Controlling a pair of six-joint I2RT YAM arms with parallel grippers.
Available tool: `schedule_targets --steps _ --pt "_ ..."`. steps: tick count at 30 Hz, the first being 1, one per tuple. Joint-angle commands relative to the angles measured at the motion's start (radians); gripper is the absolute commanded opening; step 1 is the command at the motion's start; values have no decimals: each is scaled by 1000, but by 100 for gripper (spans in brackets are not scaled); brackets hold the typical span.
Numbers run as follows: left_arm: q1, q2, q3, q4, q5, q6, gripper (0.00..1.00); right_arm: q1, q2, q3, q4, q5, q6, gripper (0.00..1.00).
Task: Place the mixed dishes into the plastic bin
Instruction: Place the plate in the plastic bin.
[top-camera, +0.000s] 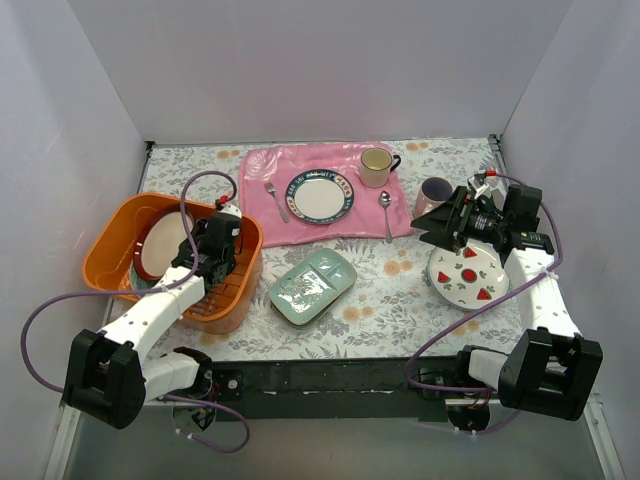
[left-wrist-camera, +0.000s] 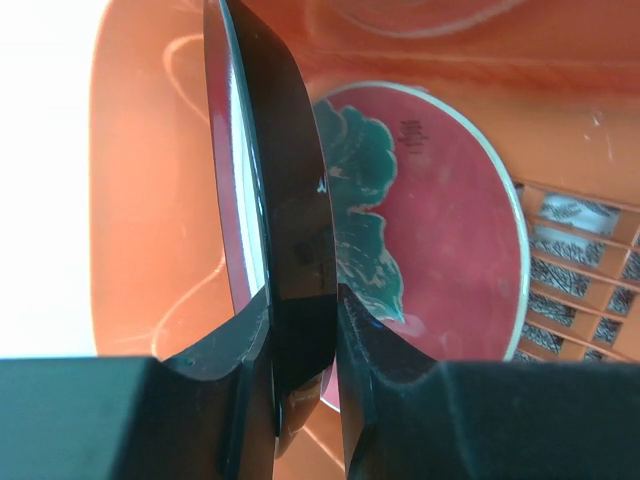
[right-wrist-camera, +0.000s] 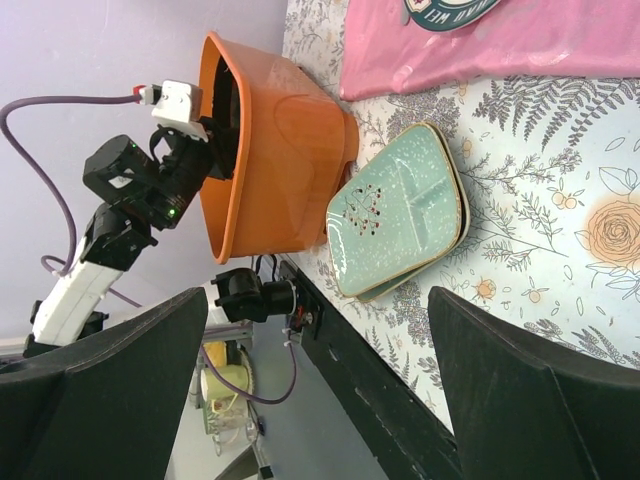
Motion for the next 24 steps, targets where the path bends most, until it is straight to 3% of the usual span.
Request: schedule_targets --steps 1,24 --pt "11 -33 -21 69 -50 30 0 -10 2 1 1 -22 -17 98" --pt "26 4 -55 87 -25 30 0 -18 3 -5 -2 -31 -23 98"
